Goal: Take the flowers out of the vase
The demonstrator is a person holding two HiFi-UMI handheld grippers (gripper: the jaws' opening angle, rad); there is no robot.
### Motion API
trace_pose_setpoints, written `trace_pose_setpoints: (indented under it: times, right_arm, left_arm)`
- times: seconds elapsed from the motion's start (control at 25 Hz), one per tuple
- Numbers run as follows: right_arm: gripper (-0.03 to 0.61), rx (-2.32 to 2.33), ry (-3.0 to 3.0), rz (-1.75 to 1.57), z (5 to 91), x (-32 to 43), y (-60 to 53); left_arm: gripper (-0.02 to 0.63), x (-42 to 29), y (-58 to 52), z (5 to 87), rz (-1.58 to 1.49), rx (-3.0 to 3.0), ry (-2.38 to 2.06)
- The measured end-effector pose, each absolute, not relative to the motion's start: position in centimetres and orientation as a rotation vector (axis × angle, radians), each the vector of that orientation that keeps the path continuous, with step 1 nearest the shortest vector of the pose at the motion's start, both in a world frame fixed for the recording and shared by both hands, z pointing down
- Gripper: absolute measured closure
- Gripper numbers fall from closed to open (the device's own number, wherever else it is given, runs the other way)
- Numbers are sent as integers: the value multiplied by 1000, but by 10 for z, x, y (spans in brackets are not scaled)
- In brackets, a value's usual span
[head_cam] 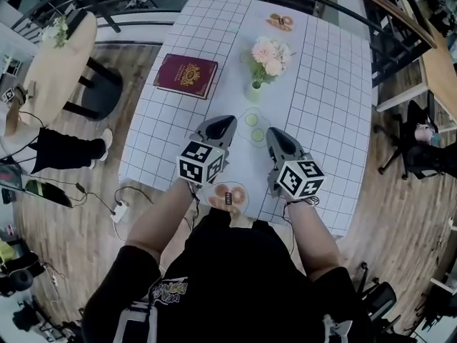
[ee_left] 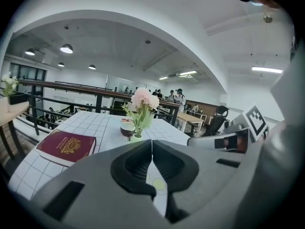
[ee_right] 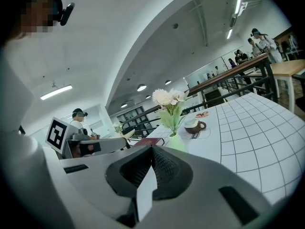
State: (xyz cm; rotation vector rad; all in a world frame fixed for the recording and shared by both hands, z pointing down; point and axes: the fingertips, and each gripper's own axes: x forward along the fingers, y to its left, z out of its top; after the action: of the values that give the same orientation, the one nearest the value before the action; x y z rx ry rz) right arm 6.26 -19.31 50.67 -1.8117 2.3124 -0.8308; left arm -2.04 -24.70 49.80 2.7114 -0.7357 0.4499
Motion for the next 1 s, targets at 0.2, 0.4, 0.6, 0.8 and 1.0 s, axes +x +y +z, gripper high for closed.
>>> trace_pose_setpoints:
  times: [0.2, 0.4, 0.6, 0.8, 1.0]
  right_arm:
    - [557, -1872, 2254, -862, 522, 67, -204]
    - [558, -1928, 2178, -892, 535, 70, -210]
    - [557, -1978, 2127, -916, 548, 73, -215]
    - [558, -2013, 2083, -935, 559, 75, -218]
    - [557, -2026, 2063, -949, 566, 75, -224]
  left_arm:
    - [595, 0, -278, 509, 488, 2755, -675]
    - [481, 26, -306, 525, 537, 2795, -573]
    - [411, 55, -329, 539, 581, 2832, -460]
    - [379, 79, -344, 550, 618, 2853, -343]
    - [377, 95, -353, 553, 638, 2862, -254]
